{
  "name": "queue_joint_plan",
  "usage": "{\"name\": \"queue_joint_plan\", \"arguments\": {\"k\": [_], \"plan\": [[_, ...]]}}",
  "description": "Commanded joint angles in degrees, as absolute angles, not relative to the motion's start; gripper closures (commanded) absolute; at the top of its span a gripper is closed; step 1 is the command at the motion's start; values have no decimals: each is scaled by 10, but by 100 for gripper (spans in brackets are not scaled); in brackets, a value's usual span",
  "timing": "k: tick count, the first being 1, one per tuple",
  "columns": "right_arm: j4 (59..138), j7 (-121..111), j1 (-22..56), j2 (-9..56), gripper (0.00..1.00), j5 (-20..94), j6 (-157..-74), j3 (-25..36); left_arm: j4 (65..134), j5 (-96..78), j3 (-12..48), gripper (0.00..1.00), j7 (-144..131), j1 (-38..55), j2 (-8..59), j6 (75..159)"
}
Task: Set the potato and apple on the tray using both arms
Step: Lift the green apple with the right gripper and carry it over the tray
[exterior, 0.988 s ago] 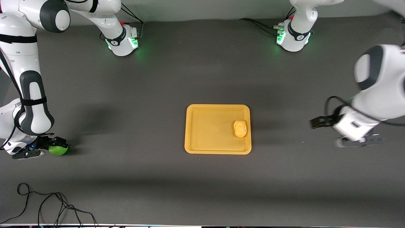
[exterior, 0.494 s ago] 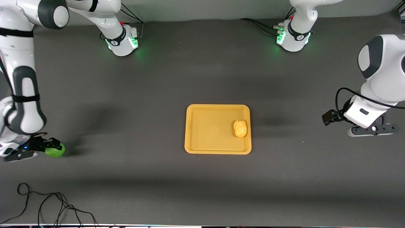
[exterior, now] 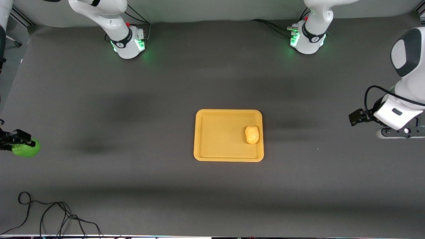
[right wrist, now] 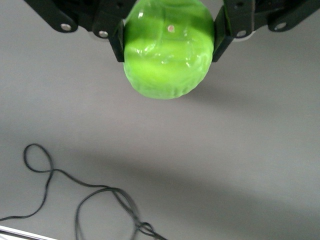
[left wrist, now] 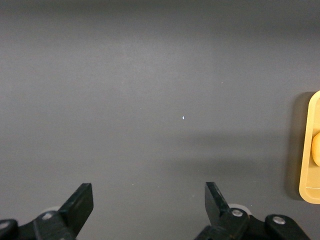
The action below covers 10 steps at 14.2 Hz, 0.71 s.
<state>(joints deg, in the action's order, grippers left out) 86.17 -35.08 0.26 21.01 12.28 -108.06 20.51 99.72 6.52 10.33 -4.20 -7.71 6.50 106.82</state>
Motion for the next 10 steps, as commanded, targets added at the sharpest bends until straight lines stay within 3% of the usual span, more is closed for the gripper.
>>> {"name": "queue_joint_plan", "arguments": {"k": [1, 5, 10], "plan": [[842, -209, 96, 186, 83, 90, -1030, 210, 983, 72, 108, 1, -34, -79, 75, 1055], [806, 48, 261, 196, 83, 70, -1020, 209, 977, 72, 109, 1, -34, -81, 76, 1051], [682, 377, 440, 325, 83, 65, -1020, 201, 976, 72, 109, 1, -33, -81, 76, 1050]]}}
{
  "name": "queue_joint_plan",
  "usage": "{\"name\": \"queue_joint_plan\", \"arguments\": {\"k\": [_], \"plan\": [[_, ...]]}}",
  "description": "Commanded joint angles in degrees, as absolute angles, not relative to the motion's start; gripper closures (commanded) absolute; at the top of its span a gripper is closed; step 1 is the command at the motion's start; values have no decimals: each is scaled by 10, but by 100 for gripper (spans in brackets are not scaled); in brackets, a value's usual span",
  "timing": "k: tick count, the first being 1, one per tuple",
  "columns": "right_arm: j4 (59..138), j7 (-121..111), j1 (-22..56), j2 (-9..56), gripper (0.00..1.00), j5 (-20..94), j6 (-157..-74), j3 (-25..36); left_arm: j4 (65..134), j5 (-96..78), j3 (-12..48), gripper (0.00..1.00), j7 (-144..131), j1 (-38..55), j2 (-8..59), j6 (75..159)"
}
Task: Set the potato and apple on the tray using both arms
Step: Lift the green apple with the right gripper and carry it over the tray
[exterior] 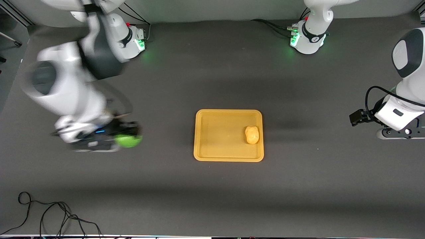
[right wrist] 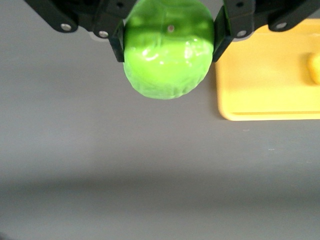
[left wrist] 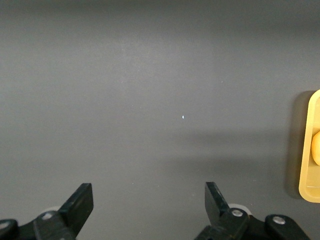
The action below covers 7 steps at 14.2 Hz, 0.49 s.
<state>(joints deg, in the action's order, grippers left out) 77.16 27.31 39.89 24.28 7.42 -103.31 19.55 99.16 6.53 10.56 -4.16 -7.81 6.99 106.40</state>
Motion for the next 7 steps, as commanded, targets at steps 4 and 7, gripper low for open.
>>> {"name": "queue_joint_plan", "arguments": {"k": [4, 7], "plan": [[568, 530, 479, 429, 83, 62, -1025, 103, 976, 72, 109, 1, -34, -80, 76, 1051], [564, 535, 486, 460, 83, 62, -1052, 76, 977, 72, 109, 1, -34, -80, 80, 1050]]}}
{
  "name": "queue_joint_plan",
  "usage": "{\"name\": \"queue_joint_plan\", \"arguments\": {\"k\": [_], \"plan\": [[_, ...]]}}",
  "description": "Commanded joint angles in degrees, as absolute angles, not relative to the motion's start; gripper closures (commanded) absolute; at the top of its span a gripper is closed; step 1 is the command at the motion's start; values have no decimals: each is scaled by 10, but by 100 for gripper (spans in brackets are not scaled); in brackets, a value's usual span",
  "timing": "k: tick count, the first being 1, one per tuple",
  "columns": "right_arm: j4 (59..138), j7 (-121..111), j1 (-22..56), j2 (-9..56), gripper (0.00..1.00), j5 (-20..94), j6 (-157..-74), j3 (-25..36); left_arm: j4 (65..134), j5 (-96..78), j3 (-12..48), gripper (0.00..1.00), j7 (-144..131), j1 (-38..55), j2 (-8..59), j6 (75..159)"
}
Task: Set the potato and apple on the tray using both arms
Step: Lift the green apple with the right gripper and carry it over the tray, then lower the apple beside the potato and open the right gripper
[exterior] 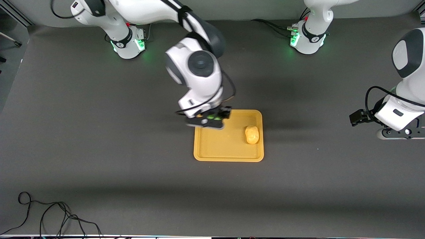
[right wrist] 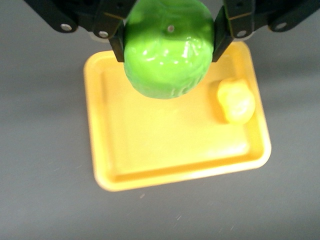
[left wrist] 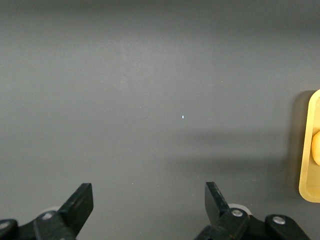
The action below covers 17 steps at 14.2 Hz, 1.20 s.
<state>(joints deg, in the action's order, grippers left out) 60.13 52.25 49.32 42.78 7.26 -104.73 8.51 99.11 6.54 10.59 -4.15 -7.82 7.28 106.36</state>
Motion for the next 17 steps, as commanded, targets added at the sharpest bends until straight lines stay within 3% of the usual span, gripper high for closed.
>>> {"name": "queue_joint_plan", "arguments": {"k": [1, 6, 14, 15, 16, 17], "plan": [[566, 535, 492, 480, 83, 62, -1070, 76, 976, 72, 109, 1, -34, -80, 80, 1050], [567, 538, 492, 564, 83, 59, -1170, 76, 976, 70, 110, 1, -34, -80, 82, 1054], [570, 538, 493, 613, 83, 55, -1220, 81, 951, 48, 112, 1, -36, -80, 87, 1051], [570, 538, 492, 615, 68, 55, -1221, 81, 936, 34, 111, 1, -38, -81, 88, 1042], [570, 538, 492, 615, 25, 55, -1221, 82, 917, 36, 110, 1, -37, -80, 88, 1012], [570, 538, 490, 615, 12, 55, -1221, 82, 893, 38, 110, 1, -34, -80, 92, 979]]}}
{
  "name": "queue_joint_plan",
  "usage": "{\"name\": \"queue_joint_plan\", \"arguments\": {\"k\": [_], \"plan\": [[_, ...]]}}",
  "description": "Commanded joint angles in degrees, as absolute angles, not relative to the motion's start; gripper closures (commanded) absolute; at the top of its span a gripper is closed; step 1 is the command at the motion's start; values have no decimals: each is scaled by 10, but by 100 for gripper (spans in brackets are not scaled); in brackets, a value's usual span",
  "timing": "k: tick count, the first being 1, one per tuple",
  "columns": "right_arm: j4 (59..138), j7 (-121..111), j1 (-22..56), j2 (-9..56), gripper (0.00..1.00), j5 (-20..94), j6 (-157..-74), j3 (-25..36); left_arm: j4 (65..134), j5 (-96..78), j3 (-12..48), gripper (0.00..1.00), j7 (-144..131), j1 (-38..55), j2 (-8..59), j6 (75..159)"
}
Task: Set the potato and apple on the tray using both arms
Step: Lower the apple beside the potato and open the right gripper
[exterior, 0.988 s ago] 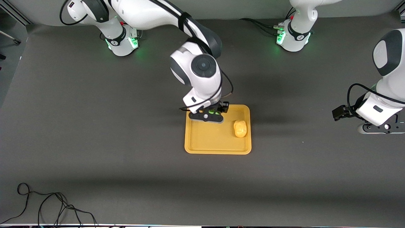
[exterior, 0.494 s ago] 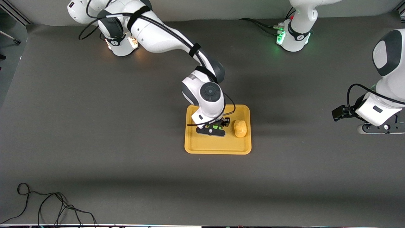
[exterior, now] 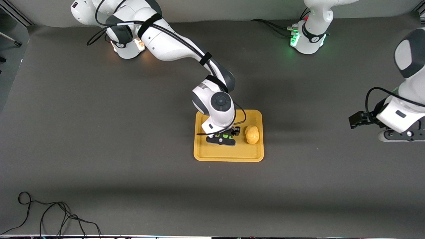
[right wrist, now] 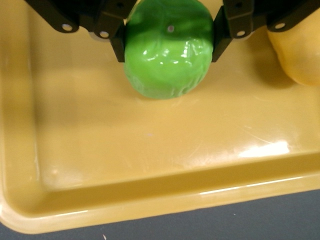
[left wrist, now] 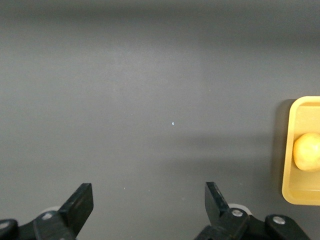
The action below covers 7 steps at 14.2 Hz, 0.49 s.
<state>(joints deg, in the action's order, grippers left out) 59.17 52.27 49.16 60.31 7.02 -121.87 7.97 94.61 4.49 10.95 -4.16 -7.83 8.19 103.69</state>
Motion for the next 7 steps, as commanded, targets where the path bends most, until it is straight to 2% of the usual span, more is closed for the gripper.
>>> {"name": "queue_joint_plan", "arguments": {"k": [1, 4, 7], "plan": [[570, 539, 491, 613, 0, 55, -1220, 83, 881, 38, 110, 1, -33, -80, 97, 966], [564, 555, 492, 570, 0, 55, -1171, 83, 888, 31, 110, 1, -1, -87, 84, 962], [563, 552, 484, 483, 0, 56, -1075, 84, 889, 31, 111, 1, 1, -90, 81, 963]]}}
